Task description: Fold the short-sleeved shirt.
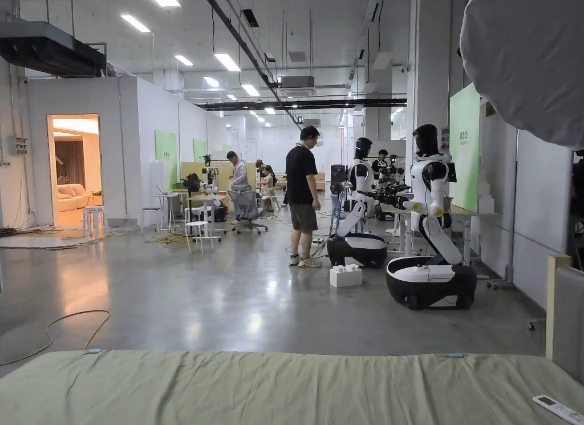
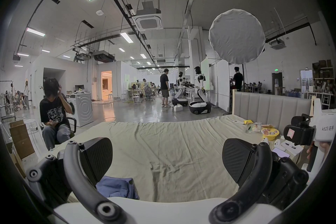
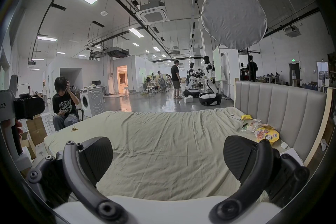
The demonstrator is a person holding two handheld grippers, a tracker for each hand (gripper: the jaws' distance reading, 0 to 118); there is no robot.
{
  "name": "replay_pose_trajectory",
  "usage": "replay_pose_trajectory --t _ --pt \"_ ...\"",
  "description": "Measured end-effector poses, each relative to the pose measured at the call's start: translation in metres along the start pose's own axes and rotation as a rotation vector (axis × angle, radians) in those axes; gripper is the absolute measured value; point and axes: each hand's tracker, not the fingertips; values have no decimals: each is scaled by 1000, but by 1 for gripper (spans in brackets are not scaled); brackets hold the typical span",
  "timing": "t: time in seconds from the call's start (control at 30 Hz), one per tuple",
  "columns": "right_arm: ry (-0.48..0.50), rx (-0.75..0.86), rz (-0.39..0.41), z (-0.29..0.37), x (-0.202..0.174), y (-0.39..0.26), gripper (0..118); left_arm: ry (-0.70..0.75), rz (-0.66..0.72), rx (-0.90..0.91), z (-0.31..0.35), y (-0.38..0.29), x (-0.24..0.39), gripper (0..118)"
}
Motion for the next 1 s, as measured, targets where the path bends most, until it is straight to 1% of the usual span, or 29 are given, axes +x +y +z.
replay_pose_trajectory --t 0.17,0.27,0.3,0.37,0.43,0.5,0.67,0.73,0.77,0.83,0.87,0.93,1.0 --pt "13 -3 -6 -2 -1 3 118 -4 0 -3 1 0 1 118" --pt "31 -35 -39 -5 -3 7 118 -4 3 -7 1 0 1 118" --pt "63 -45 -55 -5 -4 9 118 -3 4 -10 1 -1 1 118" --pt "180 -37 -90 -2 -3 13 118 -6 10 -12 1 -1 0 118" --pt "192 -11 -127 2 -5 18 118 -10 13 -11 1 0 -4 118" --pt "196 2 -139 3 -4 21 118 -14 18 -9 2 2 -5 118" --pt "137 21 -148 3 0 24 118 -23 17 6 7 6 -11 118" --pt "110 11 -175 1 3 20 118 -22 27 8 7 9 -10 118" --pt "72 -9 -208 1 2 20 118 -22 36 5 7 10 -9 118" --pt "-21 -44 -234 0 -2 23 118 -23 49 3 8 11 -14 118" --pt "-62 -97 -225 -3 -4 26 118 -25 52 3 9 12 -11 118" --pt "-135 -150 -147 -7 -9 35 118 -37 48 7 11 14 -9 118" --pt "-194 -184 -125 -10 -15 41 118 -38 36 13 12 14 -7 118"
